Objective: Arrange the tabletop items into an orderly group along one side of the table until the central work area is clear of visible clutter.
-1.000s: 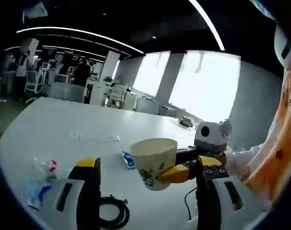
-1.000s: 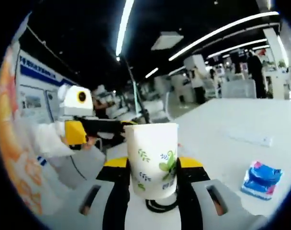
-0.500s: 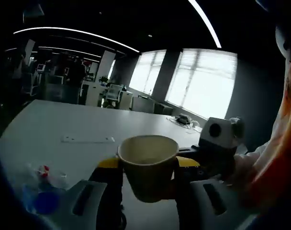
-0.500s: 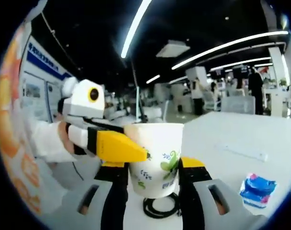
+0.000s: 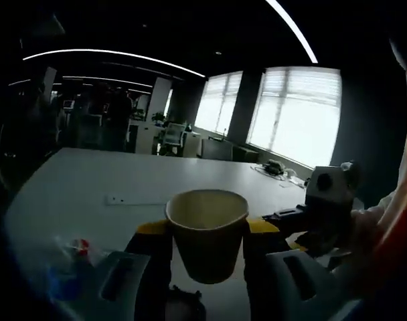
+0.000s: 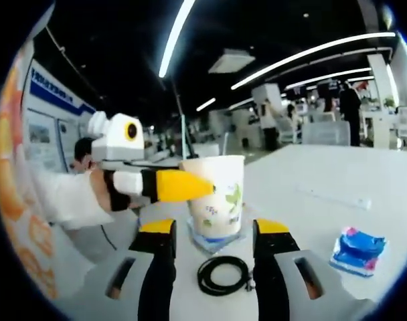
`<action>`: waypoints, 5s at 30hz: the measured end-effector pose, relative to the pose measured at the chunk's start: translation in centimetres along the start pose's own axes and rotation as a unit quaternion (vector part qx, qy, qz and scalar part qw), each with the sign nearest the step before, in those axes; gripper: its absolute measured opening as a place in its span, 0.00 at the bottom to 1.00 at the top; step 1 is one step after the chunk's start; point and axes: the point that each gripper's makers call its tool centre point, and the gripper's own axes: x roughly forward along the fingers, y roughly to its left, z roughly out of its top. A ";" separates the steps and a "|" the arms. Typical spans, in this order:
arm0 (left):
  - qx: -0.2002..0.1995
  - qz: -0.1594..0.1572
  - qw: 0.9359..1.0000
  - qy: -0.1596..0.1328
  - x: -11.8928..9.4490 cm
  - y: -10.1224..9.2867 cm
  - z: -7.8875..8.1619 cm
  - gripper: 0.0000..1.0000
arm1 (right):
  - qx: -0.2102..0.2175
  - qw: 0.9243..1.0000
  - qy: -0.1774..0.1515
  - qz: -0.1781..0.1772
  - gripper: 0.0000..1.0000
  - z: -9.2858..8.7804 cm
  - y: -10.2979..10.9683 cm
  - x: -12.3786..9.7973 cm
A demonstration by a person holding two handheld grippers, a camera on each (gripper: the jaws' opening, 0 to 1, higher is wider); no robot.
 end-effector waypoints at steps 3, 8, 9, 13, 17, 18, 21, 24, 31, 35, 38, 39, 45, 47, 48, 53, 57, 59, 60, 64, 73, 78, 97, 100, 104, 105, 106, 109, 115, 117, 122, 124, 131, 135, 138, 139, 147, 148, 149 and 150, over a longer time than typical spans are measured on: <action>0.017 0.014 1.000 0.000 0.6 1.6 0.3 0.41 | 0.007 1.000 0.001 -0.012 0.45 -0.3 -0.7 -0.6; 0.035 0.033 0.999 0.004 2.4 4.6 0.5 0.41 | 0.027 0.999 0.003 -0.041 0.45 -1.1 -2.3 -2.2; 0.041 0.037 0.998 0.004 2.9 5.3 0.6 0.41 | 0.030 0.998 0.003 -0.049 0.45 -1.3 -2.6 -2.6; 0.058 0.049 0.997 0.012 4.3 7.3 0.6 0.41 | 0.045 0.996 -0.001 -0.071 0.45 -1.8 -3.6 -3.9; 0.069 0.057 0.996 0.022 5.8 9.4 0.5 0.41 | 0.056 0.995 0.003 -0.084 0.45 -2.4 -4.4 -4.6; 0.072 0.058 0.995 0.024 6.2 10.0 0.4 0.42 | 0.059 0.994 0.004 -0.087 0.45 -2.6 -4.6 -4.8; 0.073 0.065 0.995 0.032 6.9 11.4 0.0 0.42 | 0.067 0.993 0.006 -0.095 0.45 -2.9 -5.1 -4.9; 0.070 0.072 0.994 0.040 7.8 12.9 -0.6 0.42 | 0.079 0.992 0.004 -0.100 0.45 -3.1 -5.6 -4.8; 0.052 0.086 0.993 0.069 10.1 16.0 -2.7 0.42 | 0.090 0.989 0.013 -0.113 0.45 -3.7 -6.8 -4.6; 0.052 0.088 0.991 0.084 11.3 17.1 -3.7 0.42 | 0.098 0.988 0.018 -0.120 0.44 -4.2 -7.4 -4.5; 0.050 0.093 0.990 0.091 12.1 18.2 -4.3 0.41 | 0.105 0.986 0.022 -0.126 0.44 -4.4 -7.8 -4.4; 0.045 0.095 0.990 0.094 12.4 18.8 -4.5 0.41 | 0.106 0.986 0.023 -0.126 0.44 -4.5 -7.9 -4.4; 0.039 0.103 0.989 0.101 13.5 20.9 -5.7 0.42 | 0.119 0.984 0.026 -0.130 0.44 -4.8 -8.6 -4.0; 0.036 0.106 0.989 0.100 13.7 21.3 -6.0 0.42 | 0.123 0.983 0.026 -0.131 0.44 -4.9 -8.7 -3.9; 0.033 0.107 0.989 0.098 13.9 21.4 -6.2 0.42 | 0.124 0.983 0.027 -0.132 0.44 -4.9 -8.8 -3.8; 0.038 0.113 0.989 0.090 14.0 21.7 -6.5 0.41 | 0.124 0.983 0.031 -0.128 0.44 -4.8 -8.9 -3.3; 0.041 0.113 0.989 0.088 13.9 21.7 -6.9 0.42 | 0.124 0.984 0.035 -0.123 0.44 -4.9 -8.9 -2.7; 0.049 0.113 0.989 0.086 13.8 21.7 -7.1 0.41 | 0.124 0.984 0.036 -0.119 0.44 -4.9 -8.8 -2.5; 0.055 0.113 0.989 0.083 13.8 21.7 -7.2 0.41 | 0.124 0.985 0.036 -0.117 0.44 -4.9 -8.7 -2.4; 0.055 0.111 0.989 0.080 13.6 21.8 -7.6 0.41 | 0.122 0.985 0.037 -0.112 0.44 -4.7 -8.4 -2.0; 0.062 0.120 0.988 0.071 13.0 22.1 -8.2 0.41 | 0.123 0.985 0.039 -0.111 0.43 -4.9 -8.3 -2.0; 0.065 0.121 0.988 0.067 12.7 22.2 -8.5 0.41 | 0.125 0.985 0.036 -0.113 0.43 -4.8 -8.3 -2.1; 0.064 0.128 0.985 0.092 11.6 22.2 -9.5 0.43 | 0.145 0.982 0.029 -0.121 0.43 -4.9 -8.7 -2.6; 0.060 0.127 0.985 0.096 11.5 22.1 -9.7 0.43 | 0.150 0.981 0.027 -0.124 0.43 -5.0 -8.8 -2.7; 0.057 0.126 0.985 0.103 11.4 22.0 -10.1 0.45 | 0.152 0.980 0.029 -0.125 0.42 -5.1 -8.8 -2.8; 0.057 0.126 0.985 0.105 11.4 22.0 -10.1 0.46 | 0.153 0.980 0.029 -0.125 0.43 -5.2 -8.7 -2.8; 0.056 0.127 0.985 0.105 11.3 22.0 -10.1 0.46 | 0.154 0.980 0.029 -0.125 0.43 -5.2 -8.7 -2.8; 0.055 0.128 0.985 0.106 11.2 22.1 -10.0 0.47 | 0.155 0.980 0.028 -0.125 0.43 -5.2 -8.7 -2.9; 0.054 0.129 0.984 0.111 10.7 21.8 -10.0 0.52 | 0.158 0.979 0.027 -0.125 0.43 -5.2 -8.6 -3.0; 0.053 0.129 0.984 0.110 10.5 21.6 -9.9 0.54 | 0.158 0.979 0.025 -0.125 0.43 -5.2 -8.6 -3.1; 0.052 0.131 0.984 0.112 9.8 21.2 -9.8 0.60 | 0.160 0.979 0.025 -0.122 0.44 -5.2 -8.3 -3.1; 0.049 0.134 0.984 0.111 9.5 21.1 -9.6 0.64 | 0.164 0.979 0.024 -0.120 0.44 -5.2 -8.1 -3.1; 0.036 0.143 0.983 0.110 7.7 20.5 -8.9 0.69 | 0.186 0.975 0.020 -0.116 0.46 -5.4 -7.4 -3.4; 0.027 0.154 0.982 0.109 6.4 20.3 -8.6 0.71 | 0.198 0.973 0.020 -0.115 0.47 -5.6 -7.1 -3.7; 0.031 0.159 0.981 0.108 5.4 20.0 -8.5 0.71 | 0.202 0.972 0.020 -0.115 0.46 -5.8 -6.7 -4.1; 0.033 0.160 0.981 0.106 5.1 19.9 -8.4 0.71 | 0.204 0.972 0.019 -0.115 0.46 -5.8 -6.6 -4.2; 0.030 0.171 0.979 0.104 2.2 19.2 -8.3 0.72 | 0.219 0.968 0.020 -0.117 0.44 -6.5 -5.9 -4.8; 0.031 0.170 0.980 0.104 2.0 19.0 -8.2 0.73 | 0.220 0.968 0.019 -0.118 0.44 -6.5 -5.9 -4.9; 0.033 0.169 0.980 0.104 1.7 18.7 -8.2 0.73 | 0.221 0.968 0.017 -0.117 0.44 -6.4 -5.8 -4.9; 0.036 0.168 0.980 0.104 1.5 18.6 -8.2 0.74 | 0.222 0.968 0.016 -0.117 0.43 -6.4 -5.8 -4.9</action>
